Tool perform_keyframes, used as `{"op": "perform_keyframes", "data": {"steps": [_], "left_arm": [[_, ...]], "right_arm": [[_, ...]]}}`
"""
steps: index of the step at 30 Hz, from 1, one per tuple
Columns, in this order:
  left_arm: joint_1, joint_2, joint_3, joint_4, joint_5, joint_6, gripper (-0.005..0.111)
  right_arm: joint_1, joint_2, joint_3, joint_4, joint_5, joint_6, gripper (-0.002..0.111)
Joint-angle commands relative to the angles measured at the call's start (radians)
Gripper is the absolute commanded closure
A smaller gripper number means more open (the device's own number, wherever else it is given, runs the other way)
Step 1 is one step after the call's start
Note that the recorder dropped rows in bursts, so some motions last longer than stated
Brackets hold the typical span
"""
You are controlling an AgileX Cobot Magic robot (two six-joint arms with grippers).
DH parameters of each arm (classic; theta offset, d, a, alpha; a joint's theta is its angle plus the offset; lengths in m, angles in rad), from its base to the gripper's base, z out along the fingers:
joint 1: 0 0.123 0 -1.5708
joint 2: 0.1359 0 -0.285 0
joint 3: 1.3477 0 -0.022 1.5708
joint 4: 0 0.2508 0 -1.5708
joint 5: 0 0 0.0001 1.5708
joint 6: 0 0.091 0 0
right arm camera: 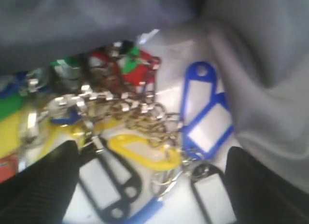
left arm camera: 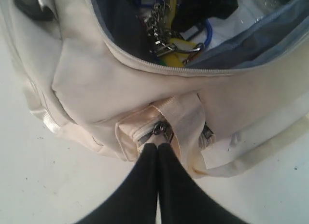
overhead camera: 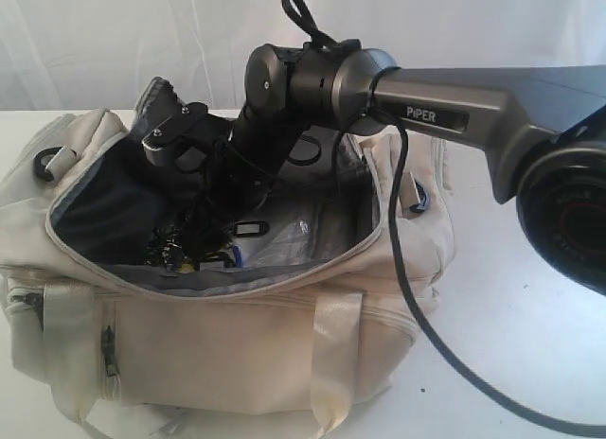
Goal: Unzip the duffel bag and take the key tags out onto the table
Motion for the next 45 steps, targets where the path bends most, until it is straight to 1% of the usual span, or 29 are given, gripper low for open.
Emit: {"op": "perform_keyframes", "data": {"steps": [1,7,11,12,13,14,15,16,17,18,26,39,45], "left_arm": [[0.002,-0.056,0.007,-0.009,-0.024,-0.014,0.107],[0.002,-0.058,0.007,-0.011,-0.027,-0.016,0.107],[0.002,-0.058,0.007,-0.011,-0.027,-0.017,0.107],[0.002,-0.058,0.007,-0.011,-0.027,-0.017,0.107],[0.002,-0.058,0.007,-0.011,-0.029,-0.017,0.107],[0.002,-0.058,0.007,-0.011,-0.029,-0.017,0.107],[0.002,-0.058,0.007,-0.014,-0.028,-0.017,0.107],[0.002,-0.058,0.007,-0.014,-0.034,-0.02,0.107],[0.002,-0.058,0.007,-0.014,-0.036,-0.02,0.107],[0.002,-0.058,0.007,-0.014,-0.037,-0.02,0.107],[0.002,-0.058,0.007,-0.014,-0.042,-0.02,0.107],[0.002,-0.058,0.009,-0.014,-0.047,-0.02,0.107],[0.002,-0.058,0.02,-0.012,-0.074,-0.02,0.107]], "right_arm": [[0.004,0.007,-0.023,-0.003,-0.031,0.036,0.031],[0.048,0.031,-0.025,-0.019,-0.019,0.028,0.032],[0.069,0.058,-0.025,-0.108,-0.003,0.038,0.033],[0.075,0.064,-0.025,-0.157,0.021,0.066,0.039],[0.081,0.068,-0.025,-0.184,0.034,0.085,0.044],[0.083,0.068,-0.025,-0.231,0.062,0.101,0.059],[0.085,0.068,-0.025,-0.254,0.073,0.123,0.07],[0.085,0.06,-0.025,-0.291,0.083,0.155,0.092],[0.085,0.055,-0.025,-0.305,0.086,0.157,0.104],[0.083,0.042,-0.025,-0.319,0.077,0.187,0.108],[0.081,-0.143,-0.025,-0.319,-0.003,0.196,0.108],[0.081,-0.249,-0.025,-0.374,0.011,0.215,0.108],[0.065,-0.327,-0.023,-0.379,0.036,0.22,0.108]]}}
